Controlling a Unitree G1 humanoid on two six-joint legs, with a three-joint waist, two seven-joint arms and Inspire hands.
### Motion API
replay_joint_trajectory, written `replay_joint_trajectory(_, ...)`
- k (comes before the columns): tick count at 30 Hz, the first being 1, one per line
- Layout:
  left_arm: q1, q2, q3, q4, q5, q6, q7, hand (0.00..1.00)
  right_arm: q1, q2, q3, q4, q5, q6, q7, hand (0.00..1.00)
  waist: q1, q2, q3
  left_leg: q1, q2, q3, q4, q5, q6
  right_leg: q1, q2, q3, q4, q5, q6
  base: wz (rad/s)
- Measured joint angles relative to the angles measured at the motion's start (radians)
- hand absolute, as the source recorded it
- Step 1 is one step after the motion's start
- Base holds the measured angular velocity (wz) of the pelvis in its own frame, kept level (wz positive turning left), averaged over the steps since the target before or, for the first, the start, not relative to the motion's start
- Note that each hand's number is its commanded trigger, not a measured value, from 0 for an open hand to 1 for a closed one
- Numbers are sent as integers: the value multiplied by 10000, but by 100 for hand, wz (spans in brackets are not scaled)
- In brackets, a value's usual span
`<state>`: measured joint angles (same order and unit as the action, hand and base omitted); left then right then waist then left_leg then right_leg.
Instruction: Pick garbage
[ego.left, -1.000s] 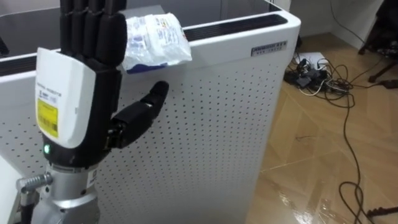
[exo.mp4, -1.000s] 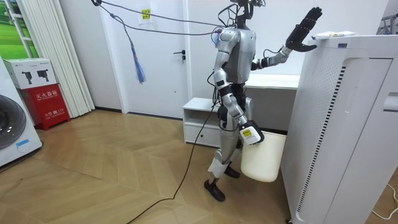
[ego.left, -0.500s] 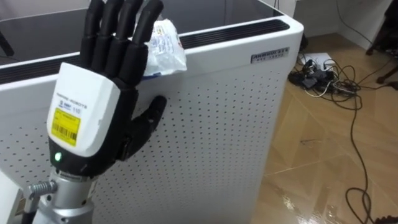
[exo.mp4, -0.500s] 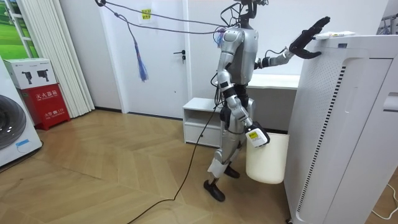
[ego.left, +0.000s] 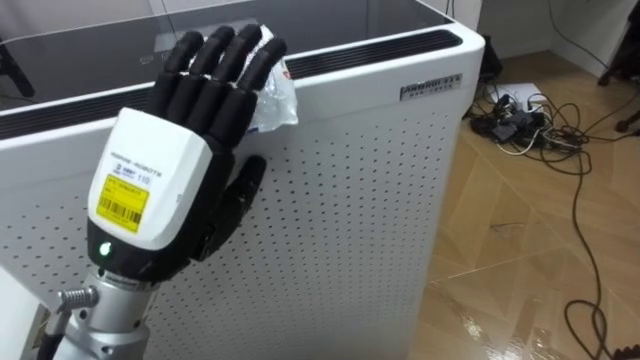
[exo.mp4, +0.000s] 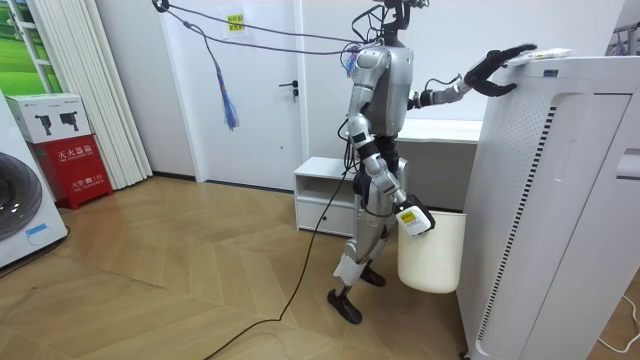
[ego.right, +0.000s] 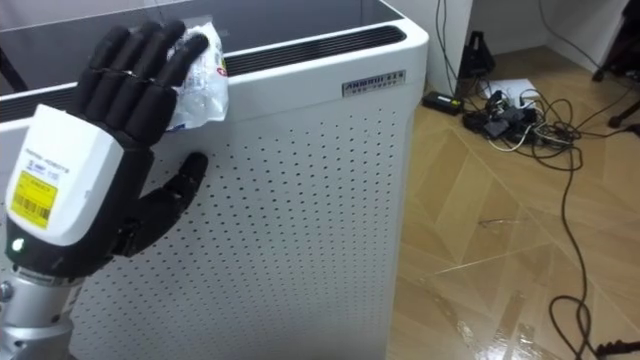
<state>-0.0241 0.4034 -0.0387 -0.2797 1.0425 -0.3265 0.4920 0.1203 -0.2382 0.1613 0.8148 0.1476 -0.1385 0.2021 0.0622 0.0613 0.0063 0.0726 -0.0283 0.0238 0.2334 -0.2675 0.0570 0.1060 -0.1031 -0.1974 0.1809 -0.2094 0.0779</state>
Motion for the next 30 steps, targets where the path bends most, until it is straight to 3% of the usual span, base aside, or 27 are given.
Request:
replay_joint_trajectory(5, -130, 4, 192, -92, -146, 247, 297, 100, 4, -43, 12, -1, 20, 76, 44, 100, -26, 62, -22, 142, -6, 12, -73, 0, -1, 161, 2, 23, -99, 5, 5, -1)
replay_joint_trajectory(9, -256, 4, 368, -133, -208, 565, 452, 100, 14, -206, 9, -1, 23, 97, 45, 100, -55, 188, -99, 288, -7, 35, -213, 27, -40, 238, 7, 36, -130, 6, 5, -5)
replay_joint_trajectory(15, -266, 6, 399, -301, -203, 688, 466, 100, 15, -266, -96, -47, 24, 101, 9, 100, -20, 140, -84, 454, 0, 6, -523, 256, -121, 268, 18, 29, -141, 6, 4, 2)
replay_joint_trajectory(19, -286, 3, 416, -419, -422, 677, 476, 100, 13, -277, -70, -54, 126, 101, -35, 100, 12, 57, -29, 423, 0, -4, -528, 274, -137, 250, 24, 33, -138, 6, 4, 0)
replay_joint_trajectory(24, -264, -53, 393, -787, -2303, 410, 446, 100, 23, -234, 156, -33, 411, 97, 26, 100, -8, -93, 47, 390, -7, -6, -531, 274, -137, 196, 23, 37, -140, 12, -5, 0)
replay_joint_trajectory(30, -245, -178, 267, -1515, -5782, 152, -734, 100, 34, -224, 384, -47, 456, 64, 141, 100, -11, -176, -34, 291, -19, -137, -504, 274, -136, 114, 11, 30, -136, 23, -23, 4)
